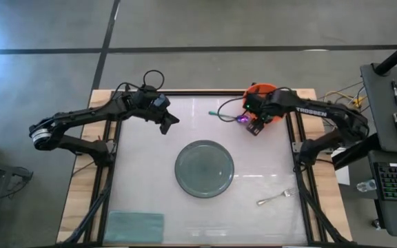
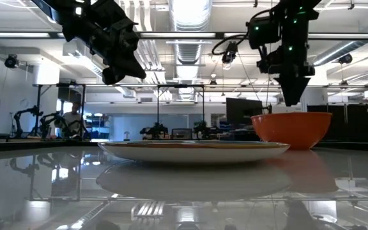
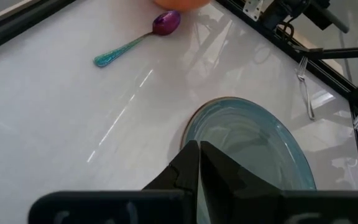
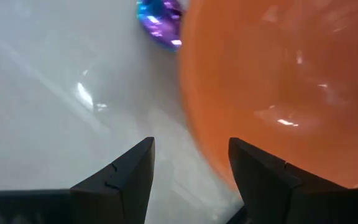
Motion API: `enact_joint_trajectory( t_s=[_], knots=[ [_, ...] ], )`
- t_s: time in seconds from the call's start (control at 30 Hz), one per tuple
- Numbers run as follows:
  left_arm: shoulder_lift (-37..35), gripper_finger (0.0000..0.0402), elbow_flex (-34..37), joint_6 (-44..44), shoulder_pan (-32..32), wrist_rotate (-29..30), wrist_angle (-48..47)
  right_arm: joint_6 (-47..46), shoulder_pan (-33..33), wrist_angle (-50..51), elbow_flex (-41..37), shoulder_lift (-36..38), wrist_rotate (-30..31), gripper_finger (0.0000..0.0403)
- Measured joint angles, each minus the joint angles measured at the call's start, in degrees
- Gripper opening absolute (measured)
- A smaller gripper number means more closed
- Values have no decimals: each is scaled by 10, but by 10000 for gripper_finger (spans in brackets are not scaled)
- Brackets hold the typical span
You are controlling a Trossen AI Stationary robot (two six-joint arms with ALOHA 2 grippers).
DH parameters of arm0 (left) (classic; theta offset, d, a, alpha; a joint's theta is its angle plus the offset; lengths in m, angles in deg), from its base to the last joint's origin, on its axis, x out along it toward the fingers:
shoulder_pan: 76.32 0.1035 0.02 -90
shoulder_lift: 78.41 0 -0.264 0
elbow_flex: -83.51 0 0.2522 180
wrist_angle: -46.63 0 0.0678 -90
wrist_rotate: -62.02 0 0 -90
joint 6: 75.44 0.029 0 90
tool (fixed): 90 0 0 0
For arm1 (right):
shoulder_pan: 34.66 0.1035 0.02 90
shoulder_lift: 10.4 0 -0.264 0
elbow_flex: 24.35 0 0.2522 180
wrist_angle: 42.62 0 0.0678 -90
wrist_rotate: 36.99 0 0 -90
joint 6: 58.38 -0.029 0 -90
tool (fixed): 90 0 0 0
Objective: Set table place
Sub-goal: Stack the orange bowl on the gray plate
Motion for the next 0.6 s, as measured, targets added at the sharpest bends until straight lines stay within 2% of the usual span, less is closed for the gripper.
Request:
enact_joint_trajectory(
  t_s=[0.3,0.6],
  knots=[
    [0,0,0,-15,0,0,0,23,-1,-4,28,-80,22,200],
    [0,0,0,-30,0,0,0,8,-1,-10,36,-151,52,190]
  ],
)
